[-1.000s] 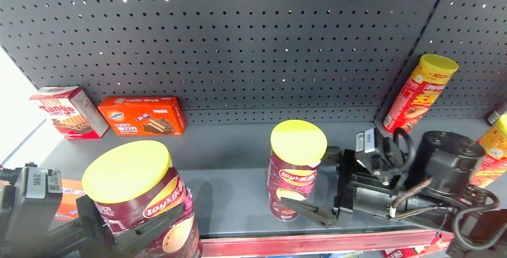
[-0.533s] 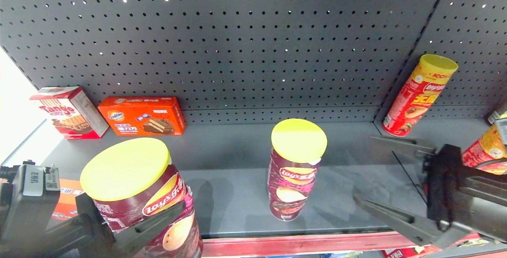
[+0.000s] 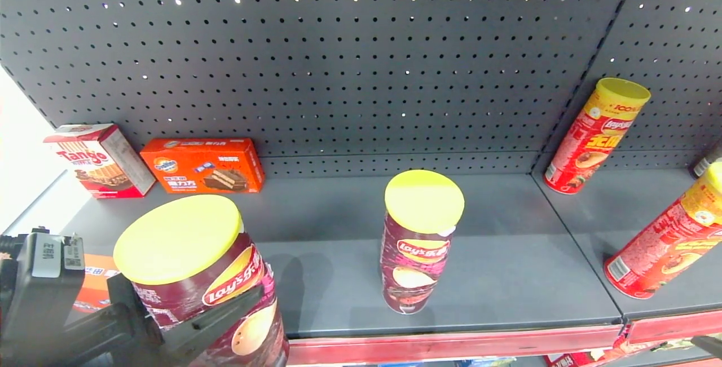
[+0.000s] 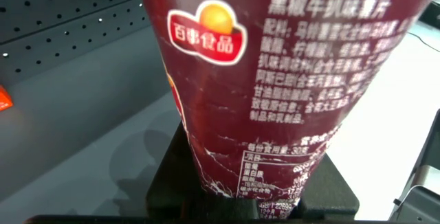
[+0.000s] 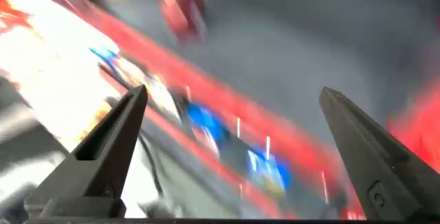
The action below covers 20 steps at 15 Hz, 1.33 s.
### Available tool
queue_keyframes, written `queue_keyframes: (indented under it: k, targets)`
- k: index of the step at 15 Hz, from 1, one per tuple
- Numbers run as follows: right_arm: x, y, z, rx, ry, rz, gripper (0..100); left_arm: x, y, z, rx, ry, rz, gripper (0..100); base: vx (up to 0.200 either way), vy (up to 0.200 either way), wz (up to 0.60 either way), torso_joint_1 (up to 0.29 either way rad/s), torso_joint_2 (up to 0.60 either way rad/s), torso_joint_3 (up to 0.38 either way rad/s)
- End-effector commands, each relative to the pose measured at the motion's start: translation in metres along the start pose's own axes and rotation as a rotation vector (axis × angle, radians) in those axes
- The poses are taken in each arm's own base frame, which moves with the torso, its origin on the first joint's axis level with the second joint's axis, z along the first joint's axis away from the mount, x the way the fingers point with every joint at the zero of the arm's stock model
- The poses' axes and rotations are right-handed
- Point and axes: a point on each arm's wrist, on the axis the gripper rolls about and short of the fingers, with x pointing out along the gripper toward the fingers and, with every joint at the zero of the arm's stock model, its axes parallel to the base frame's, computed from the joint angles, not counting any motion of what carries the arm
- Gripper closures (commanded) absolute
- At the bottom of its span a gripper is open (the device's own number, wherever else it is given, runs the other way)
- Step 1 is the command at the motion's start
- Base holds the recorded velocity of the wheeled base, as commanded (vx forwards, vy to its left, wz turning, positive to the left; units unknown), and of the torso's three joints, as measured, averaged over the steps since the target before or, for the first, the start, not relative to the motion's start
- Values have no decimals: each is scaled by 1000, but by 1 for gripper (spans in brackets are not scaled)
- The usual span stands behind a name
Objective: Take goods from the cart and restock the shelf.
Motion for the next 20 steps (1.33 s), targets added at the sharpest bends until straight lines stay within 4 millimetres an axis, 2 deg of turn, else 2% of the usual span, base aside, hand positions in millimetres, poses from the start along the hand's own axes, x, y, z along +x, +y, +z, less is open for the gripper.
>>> queue_keyframes:
  k: [1, 3, 4, 7, 8, 10, 11, 12, 14, 16, 17, 20]
  targets:
    - [-22, 4, -40, 19, -47, -87, 0, 0, 0, 0, 0, 1, -1, 100, 0, 0, 0, 0, 0, 0]
    - [-33, 6, -56, 24, -15, -109, 0, 0, 0, 0, -1, 2, -3, 100, 0, 0, 0, 0, 0, 0]
    - [-33, 6, -55, 33, -11, -128, 0, 0, 0, -1, -2, 5, -2, 100, 0, 0, 0, 0, 0, 0]
    - [-20, 1, -53, 144, 169, -396, 0, -3, -2, -8, -7, 30, -12, 100, 0, 0, 0, 0, 0, 0]
    - [-21, 1, -53, 167, 180, -517, 0, -4, -3, -9, -6, 36, -18, 100, 0, 0, 0, 0, 0, 0]
    - [-24, 2, -53, 186, 148, -625, 0, -8, -4, -8, 1, 24, -15, 100, 0, 0, 0, 0, 0, 0]
    - [-32, 7, -55, 181, 35, -652, 0, -14, -6, -14, -2, 39, -14, 100, 0, 0, 0, 0, 0, 0]
    - [-37, 10, -57, 175, -52, -643, 0, -19, -8, -17, -3, 42, -18, 100, 0, 0, 0, 0, 0, 0]
    - [-36, 9, -56, 176, -90, -671, 0, -20, -8, -13, 3, 20, -17, 100, 0, 0, 0, 0, 0, 0]
    - [-36, 10, -56, 147, -78, -630, 0, -16, -7, -6, 12, -7, -18, 100, 0, 0, 0, 0, 0, 0]
    - [-34, 13, -63, 131, -16, -464, 0, -12, -7, 2, 20, -34, -26, 100, 0, 0, 0, 0, 0, 0]
    - [-33, 13, -62, 139, -18, -484, 0, 1, -4, 15, 28, -64, -31, 100, 0, 0, 0, 0, 0, 0]
